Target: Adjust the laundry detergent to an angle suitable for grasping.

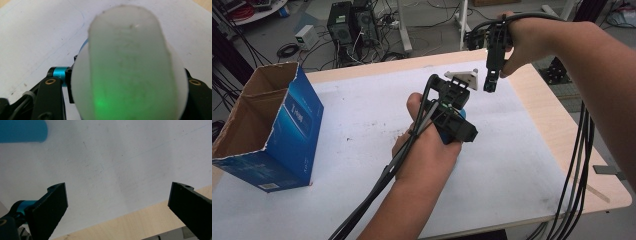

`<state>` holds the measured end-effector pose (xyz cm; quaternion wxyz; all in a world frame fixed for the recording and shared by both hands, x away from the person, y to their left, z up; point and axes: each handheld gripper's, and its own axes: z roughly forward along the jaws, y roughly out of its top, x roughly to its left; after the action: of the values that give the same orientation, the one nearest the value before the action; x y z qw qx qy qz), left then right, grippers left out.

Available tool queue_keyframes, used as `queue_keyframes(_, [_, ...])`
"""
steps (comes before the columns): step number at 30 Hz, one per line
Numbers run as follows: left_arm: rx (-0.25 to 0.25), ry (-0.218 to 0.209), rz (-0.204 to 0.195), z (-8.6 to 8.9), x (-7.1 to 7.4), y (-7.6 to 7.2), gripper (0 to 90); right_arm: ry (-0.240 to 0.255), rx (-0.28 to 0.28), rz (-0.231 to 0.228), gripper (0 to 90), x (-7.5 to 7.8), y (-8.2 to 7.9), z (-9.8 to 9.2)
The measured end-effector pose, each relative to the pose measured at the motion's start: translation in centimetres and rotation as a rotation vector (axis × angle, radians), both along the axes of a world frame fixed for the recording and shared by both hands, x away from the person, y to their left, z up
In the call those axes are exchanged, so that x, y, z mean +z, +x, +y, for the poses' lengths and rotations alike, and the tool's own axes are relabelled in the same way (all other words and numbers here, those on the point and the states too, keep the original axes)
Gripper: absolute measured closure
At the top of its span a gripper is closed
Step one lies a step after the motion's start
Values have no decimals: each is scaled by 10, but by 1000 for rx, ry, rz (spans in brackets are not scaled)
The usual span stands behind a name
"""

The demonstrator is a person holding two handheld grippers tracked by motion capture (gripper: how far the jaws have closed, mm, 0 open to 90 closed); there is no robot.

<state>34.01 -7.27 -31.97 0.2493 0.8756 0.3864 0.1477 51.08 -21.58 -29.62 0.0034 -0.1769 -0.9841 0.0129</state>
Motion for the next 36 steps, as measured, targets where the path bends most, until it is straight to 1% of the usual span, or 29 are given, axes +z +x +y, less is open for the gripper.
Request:
queue_keyframes(1, [-11,6,0,0,1,-1,383,-2,8,-2,15,0,0,0])
queue_keyframes(4, [-26,4,-3,2,5,-2,387,-2,0,-2,15,1,-1,0])
queue_keyframes(6, [-32,0,-9,4,8,-3,389,-6,2,-2,15,1,-1,0])
queue_keyframes(8, [-40,-9,-11,6,13,-3,391,2,4,-3,15,1,-1,1])
queue_keyframes(9, [-46,-9,-8,7,15,-3,392,3,0,-3,15,1,-1,1])
queue_keyframes(10, [-57,-1,-1,9,17,-3,393,5,-1,-3,15,2,-1,2])
queue_keyframes(12, [-67,-3,4,11,21,-3,393,4,3,-3,15,2,-1,3])
queue_keyframes(15, [-96,0,13,16,26,-4,394,4,1,-3,15,3,-2,5])
queue_keyframes(21, [-167,20,38,25,32,-5,396,10,13,-3,15,4,-1,8])
queue_keyframes(23, [-191,28,36,29,33,-5,396,17,1,-5,15,4,-2,9])
queue_keyframes(28, [-251,65,10,38,37,-7,396,13,8,-4,15,6,-3,11])
queue_keyframes(30, [-270,73,8,42,39,-7,397,16,12,-5,15,6,-3,12])
queue_keyframes(32, [-279,73,8,44,40,-7,397,11,2,-3,15,7,-4,14])
queue_keyframes(33, [-295,64,13,50,43,-6,397,14,6,-3,15,6,-4,15])
queue_keyframes(36, [-322,37,28,59,48,-6,397,12,8,-2,15,7,-5,17])
